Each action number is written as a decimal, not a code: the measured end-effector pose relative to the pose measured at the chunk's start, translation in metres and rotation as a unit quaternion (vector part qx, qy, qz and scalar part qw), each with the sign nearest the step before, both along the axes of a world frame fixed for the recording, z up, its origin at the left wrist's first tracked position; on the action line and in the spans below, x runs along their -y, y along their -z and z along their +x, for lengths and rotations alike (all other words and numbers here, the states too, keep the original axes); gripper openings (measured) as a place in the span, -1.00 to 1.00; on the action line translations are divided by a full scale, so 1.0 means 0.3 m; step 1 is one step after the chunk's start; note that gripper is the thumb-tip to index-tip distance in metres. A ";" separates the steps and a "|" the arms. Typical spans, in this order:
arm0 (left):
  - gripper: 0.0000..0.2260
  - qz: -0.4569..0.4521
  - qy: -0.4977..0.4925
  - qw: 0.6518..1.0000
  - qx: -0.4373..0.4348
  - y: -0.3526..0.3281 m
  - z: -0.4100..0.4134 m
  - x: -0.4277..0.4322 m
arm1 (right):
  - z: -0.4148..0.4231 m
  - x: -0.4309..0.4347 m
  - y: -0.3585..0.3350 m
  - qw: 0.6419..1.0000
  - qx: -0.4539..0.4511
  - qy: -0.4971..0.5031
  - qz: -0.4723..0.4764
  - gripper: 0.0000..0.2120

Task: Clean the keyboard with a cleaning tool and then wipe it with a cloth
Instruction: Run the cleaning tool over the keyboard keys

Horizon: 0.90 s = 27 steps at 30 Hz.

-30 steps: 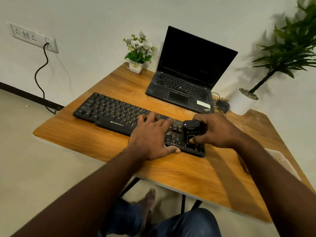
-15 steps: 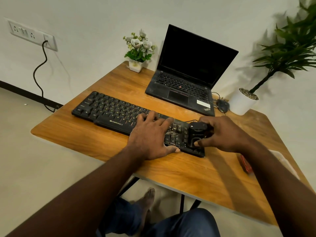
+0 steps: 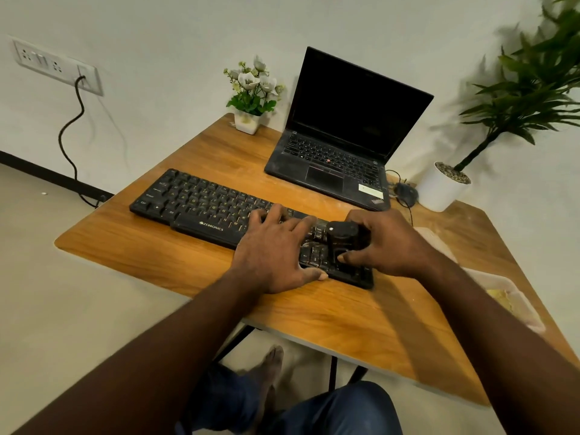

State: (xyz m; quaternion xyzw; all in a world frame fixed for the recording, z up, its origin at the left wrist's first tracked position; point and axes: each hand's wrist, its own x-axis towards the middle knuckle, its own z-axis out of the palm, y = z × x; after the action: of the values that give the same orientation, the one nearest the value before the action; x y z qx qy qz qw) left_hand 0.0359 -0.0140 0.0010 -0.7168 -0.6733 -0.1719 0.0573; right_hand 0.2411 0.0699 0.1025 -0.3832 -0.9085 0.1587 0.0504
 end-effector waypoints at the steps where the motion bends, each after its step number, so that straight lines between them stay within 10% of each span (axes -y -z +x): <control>1: -0.09 0.000 0.000 1.000 0.000 0.001 0.000 0.000 | 0.007 0.004 -0.011 1.000 0.007 -0.007 -0.010 -0.68; 27: -0.10 0.001 -0.006 1.000 -0.006 0.003 0.004 -0.002 | 0.243 0.041 0.077 0.966 -0.186 0.172 0.043 -0.63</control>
State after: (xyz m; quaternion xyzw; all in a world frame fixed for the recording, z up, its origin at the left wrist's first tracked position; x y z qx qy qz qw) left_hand 0.0370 -0.0134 0.0002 -0.7140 -0.6768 -0.1680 0.0628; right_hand 0.3139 0.0577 0.0795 -0.4951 -0.8093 0.1769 0.2620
